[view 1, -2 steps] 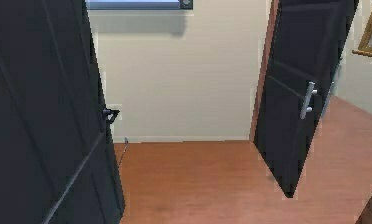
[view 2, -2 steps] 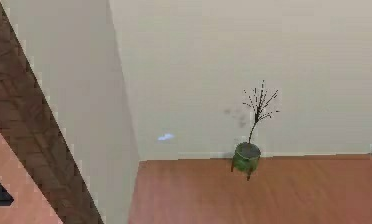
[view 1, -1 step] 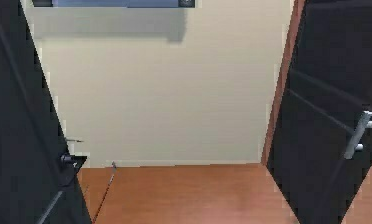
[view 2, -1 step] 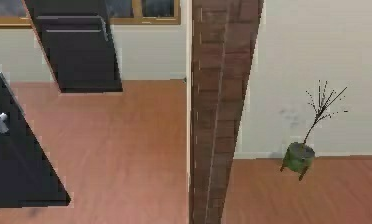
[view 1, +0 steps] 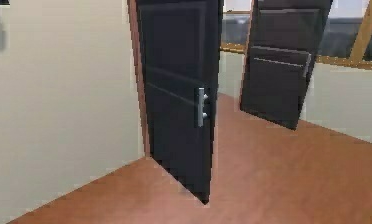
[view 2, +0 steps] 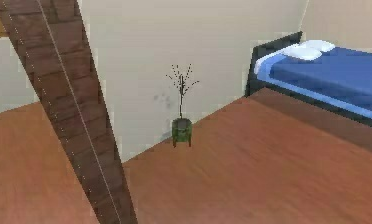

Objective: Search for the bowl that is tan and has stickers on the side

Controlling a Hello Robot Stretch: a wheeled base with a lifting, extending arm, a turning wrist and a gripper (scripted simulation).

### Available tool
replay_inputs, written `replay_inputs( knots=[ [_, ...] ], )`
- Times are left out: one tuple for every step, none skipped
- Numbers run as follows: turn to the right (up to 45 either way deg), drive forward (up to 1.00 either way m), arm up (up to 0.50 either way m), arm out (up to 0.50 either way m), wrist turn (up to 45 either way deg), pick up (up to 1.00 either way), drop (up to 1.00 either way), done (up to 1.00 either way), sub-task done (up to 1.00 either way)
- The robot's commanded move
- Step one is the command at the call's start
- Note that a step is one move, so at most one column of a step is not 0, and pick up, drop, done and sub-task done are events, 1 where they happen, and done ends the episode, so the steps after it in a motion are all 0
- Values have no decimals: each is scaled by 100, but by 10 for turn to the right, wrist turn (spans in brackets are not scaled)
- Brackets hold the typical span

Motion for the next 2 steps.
replay_inputs(
  knots=[
    [0, 40, 0, 0, 0, 0, 0, 0, 0],
    [390, 0, 0, 0, 0, 0, 0, 0, 0]
  ],
)
